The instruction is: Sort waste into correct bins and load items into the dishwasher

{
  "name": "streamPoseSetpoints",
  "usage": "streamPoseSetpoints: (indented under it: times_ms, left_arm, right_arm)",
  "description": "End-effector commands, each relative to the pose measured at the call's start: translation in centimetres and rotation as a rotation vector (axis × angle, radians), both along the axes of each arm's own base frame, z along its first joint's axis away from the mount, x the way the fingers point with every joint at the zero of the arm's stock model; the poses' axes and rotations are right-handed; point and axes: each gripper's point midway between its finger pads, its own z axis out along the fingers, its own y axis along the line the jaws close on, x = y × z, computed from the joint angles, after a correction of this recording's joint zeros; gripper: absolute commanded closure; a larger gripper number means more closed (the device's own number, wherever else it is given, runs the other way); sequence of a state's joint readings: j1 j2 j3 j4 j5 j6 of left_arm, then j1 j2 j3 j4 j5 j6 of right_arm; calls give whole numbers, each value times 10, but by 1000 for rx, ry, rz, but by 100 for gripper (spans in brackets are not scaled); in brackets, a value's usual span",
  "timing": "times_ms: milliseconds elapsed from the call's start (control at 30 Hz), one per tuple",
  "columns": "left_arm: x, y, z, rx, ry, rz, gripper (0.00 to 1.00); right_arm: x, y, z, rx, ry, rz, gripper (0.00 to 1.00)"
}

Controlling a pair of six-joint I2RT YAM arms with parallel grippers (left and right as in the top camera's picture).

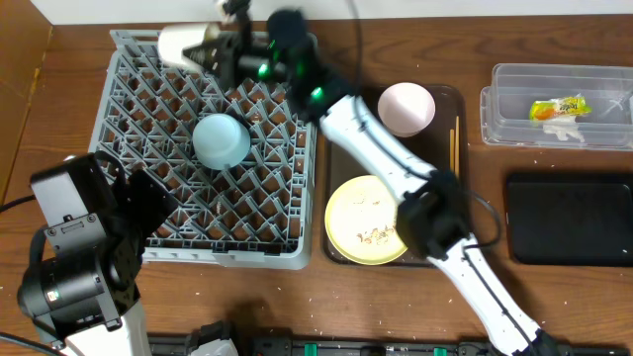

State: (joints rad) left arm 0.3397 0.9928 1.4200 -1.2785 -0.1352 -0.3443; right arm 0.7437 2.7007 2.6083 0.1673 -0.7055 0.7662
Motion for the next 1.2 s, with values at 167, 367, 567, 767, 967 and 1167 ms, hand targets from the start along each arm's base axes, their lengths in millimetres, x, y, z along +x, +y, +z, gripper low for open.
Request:
streamPoseSetpoints:
  times_ms: [167,367,567,767,967,1167]
  left_arm:
    - [-1,3,3,5,-9,21,2]
    - [-1,3,3,5,-9,21,2]
    - [-1,3,3,5,-9,21,2]
    - [-1,3,3,5,-9,21,2]
    - [-1,3,3,5,-9,21,2]
    - [-1,3,3,5,-9,21,2]
  right_arm:
    - [4,23,-78,-9,200,-17,99]
    - [20,15,-106,-23,240,-49,99]
    - [35,4,-129,-29,311,-67,99]
    - [36,2,-136,3,343,-43,99]
    - [25,5,-118,64,312,20,99]
    - [24,7,-140,-7,385,3,99]
